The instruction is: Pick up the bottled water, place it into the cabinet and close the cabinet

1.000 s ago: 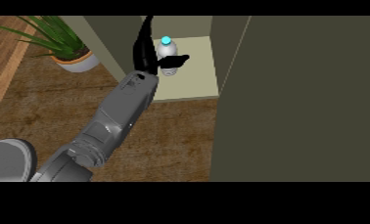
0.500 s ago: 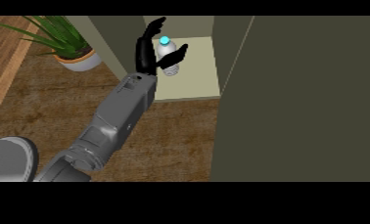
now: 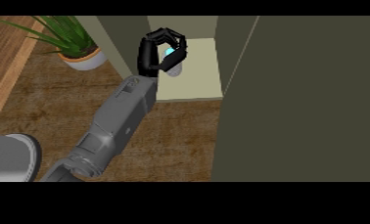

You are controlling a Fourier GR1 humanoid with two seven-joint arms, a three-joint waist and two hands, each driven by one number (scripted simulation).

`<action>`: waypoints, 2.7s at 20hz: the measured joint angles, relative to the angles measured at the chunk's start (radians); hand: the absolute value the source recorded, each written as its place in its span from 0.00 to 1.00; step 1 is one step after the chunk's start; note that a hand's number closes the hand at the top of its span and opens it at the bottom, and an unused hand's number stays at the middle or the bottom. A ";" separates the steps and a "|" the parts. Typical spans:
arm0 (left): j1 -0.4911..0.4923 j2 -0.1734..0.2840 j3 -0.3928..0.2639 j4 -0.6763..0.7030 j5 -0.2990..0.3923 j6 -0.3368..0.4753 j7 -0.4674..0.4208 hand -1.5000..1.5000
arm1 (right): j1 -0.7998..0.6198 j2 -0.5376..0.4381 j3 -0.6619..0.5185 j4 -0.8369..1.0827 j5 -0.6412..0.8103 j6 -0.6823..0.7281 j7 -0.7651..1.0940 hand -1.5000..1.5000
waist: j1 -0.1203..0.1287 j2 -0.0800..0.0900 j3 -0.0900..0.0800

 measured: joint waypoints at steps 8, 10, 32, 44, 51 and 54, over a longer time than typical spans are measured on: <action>0.130 0.001 -0.084 -0.203 0.087 -0.173 0.083 1.00 | 0.012 -0.028 -0.001 -0.007 0.011 -0.026 0.007 0.00 | 0.035 -0.015 0.001; 0.183 0.001 -0.116 -0.288 0.101 -0.194 0.114 1.00 | 0.012 -0.030 0.004 -0.007 0.014 -0.037 0.011 0.00 | 0.043 -0.017 0.001; 1.077 0.190 -0.363 -1.380 0.102 -0.157 0.275 1.00 | -0.143 -0.113 0.046 -0.009 -0.002 0.066 0.136 1.00 | 0.083 -0.014 0.003; 1.474 0.376 -0.336 -1.689 0.127 -0.238 0.182 1.00 | -0.333 0.025 0.082 0.032 0.021 0.092 0.342 1.00 | 0.076 -0.015 -0.001; 1.632 0.447 -0.258 -1.784 0.182 -0.313 0.126 1.00 | -0.584 0.291 0.069 0.131 0.093 0.065 0.532 1.00 | 0.073 -0.012 0.000; 1.692 0.478 -0.213 -1.792 0.223 -0.370 0.100 1.00 | -0.657 0.328 0.013 0.188 0.069 0.048 0.561 1.00 | 0.077 -0.009 0.000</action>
